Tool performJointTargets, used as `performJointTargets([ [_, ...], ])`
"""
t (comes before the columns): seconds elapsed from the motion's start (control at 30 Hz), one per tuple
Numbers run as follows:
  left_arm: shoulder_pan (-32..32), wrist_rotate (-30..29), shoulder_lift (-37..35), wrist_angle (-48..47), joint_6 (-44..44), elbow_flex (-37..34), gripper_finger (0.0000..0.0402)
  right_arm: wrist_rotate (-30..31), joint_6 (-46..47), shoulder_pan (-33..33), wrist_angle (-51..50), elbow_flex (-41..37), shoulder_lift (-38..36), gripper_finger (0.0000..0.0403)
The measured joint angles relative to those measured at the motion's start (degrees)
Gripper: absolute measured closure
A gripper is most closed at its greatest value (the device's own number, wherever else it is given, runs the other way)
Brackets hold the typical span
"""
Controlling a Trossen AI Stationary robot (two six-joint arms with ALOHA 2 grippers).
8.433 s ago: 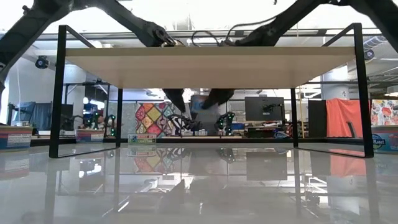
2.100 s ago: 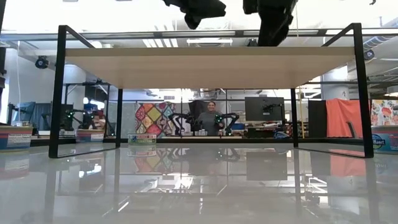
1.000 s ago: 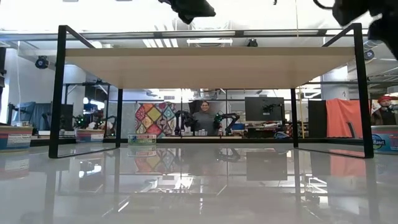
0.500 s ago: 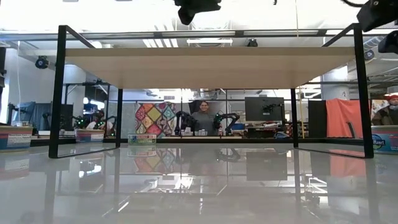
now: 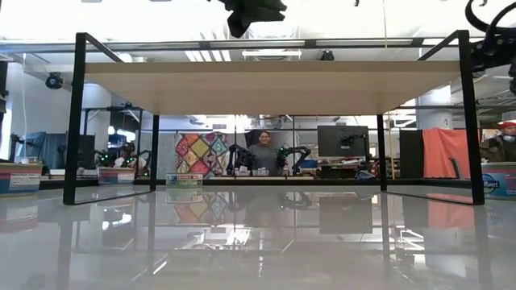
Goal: Stack canned seafood by type on shelf
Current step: Put the blue-pink tuna can on the shelf
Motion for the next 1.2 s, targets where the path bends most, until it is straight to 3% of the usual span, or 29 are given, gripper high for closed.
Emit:
performJointTargets([
  [0.1,-0.1,0.0,0.0,0.1,0.0,0.0,0.0318,0.3,-0.6,0.0,1.2,-0.8,1.2,0.0387],
  [0.5,-0.7,0.1,0.0,-3.1,0.9,0.0,0.0318,0.9,-1.0,3.8,12.2,-3.8,5.8,0.0392],
  [0.73,-1.2,0.1,0.0,-5.0,1.2,0.0,0.0318,-7.3,2.6,10.0,13.3,-0.1,5.1,0.0391],
  [1.07,-1.2,0.1,0.0,-4.5,2.2,0.0,0.0318,-9.2,11.7,13.1,12.8,4.0,4.7,0.0389],
  [1.2,-1.2,0.0,0.0,-4.2,3.3,0.0,0.0318,-9.9,15.1,12.8,12.9,4.3,4.7,0.0362],
])
